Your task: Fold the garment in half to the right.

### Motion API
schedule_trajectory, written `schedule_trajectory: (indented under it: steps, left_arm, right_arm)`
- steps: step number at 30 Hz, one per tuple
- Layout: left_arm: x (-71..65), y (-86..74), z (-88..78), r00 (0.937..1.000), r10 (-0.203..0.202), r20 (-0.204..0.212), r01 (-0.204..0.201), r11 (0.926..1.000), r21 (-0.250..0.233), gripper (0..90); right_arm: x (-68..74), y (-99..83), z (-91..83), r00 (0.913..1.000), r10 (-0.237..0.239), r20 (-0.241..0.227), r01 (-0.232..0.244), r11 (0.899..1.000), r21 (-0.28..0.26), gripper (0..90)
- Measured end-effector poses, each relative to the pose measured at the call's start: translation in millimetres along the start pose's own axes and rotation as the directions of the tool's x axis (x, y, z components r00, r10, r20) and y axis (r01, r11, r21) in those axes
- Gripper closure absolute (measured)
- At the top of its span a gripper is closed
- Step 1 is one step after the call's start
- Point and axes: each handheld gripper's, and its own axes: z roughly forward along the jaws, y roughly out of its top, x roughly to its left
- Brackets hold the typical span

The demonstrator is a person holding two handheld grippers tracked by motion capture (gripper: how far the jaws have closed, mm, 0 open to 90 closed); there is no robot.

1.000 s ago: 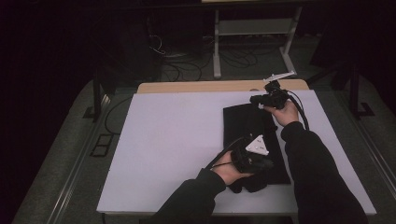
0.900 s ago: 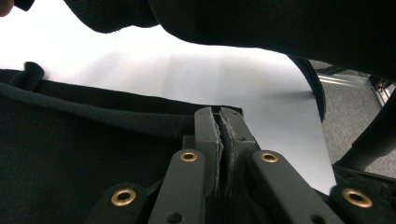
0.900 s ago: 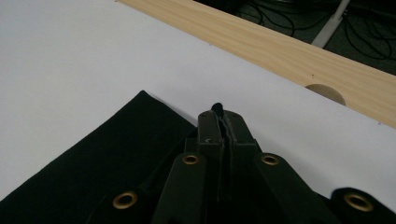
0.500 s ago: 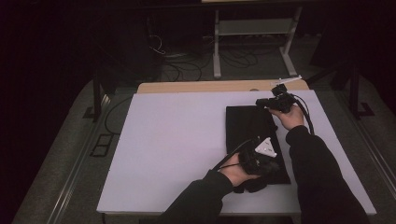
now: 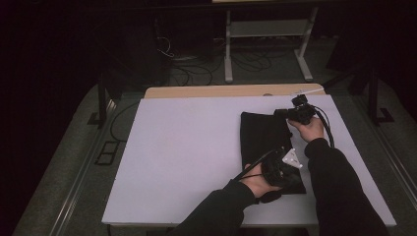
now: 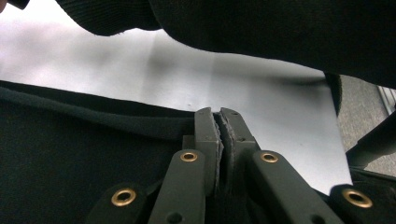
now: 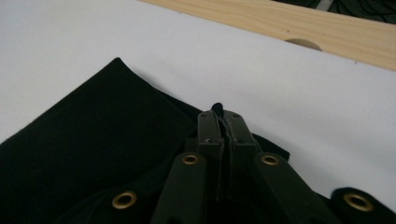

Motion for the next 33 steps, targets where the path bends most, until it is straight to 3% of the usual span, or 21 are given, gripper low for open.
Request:
schedule_trajectory:
  steps: [14,20,24,33]
  left_arm:
    - [-1.9,10.0,12.9,1.0000,-0.007,-0.004,0.007,0.9994,0.035,85.0]
    - [-2.5,11.7,14.2,1.0000,-0.009,-0.002,0.009,0.9987,0.050,85.1]
    - [-2.7,13.5,16.5,1.0000,-0.005,-0.004,0.005,0.9983,0.058,85.2]
    - [-2.1,17.6,22.7,1.0000,-0.002,-0.005,0.002,0.9972,0.075,85.1]
  right_arm:
    - [-12.1,-12.4,4.2,0.9995,0.022,0.022,-0.022,1.000,0.010,82.8]
    - [-20.6,-12.6,-11.1,0.9961,0.086,0.021,-0.086,0.996,-0.002,66.4]
    - [-22.9,-13.2,-24.0,0.9951,0.097,0.022,-0.096,0.995,-0.022,56.2]
    - [-15.6,-14.3,-45.0,0.9986,0.052,-0.002,-0.052,0.998,-0.027,39.2]
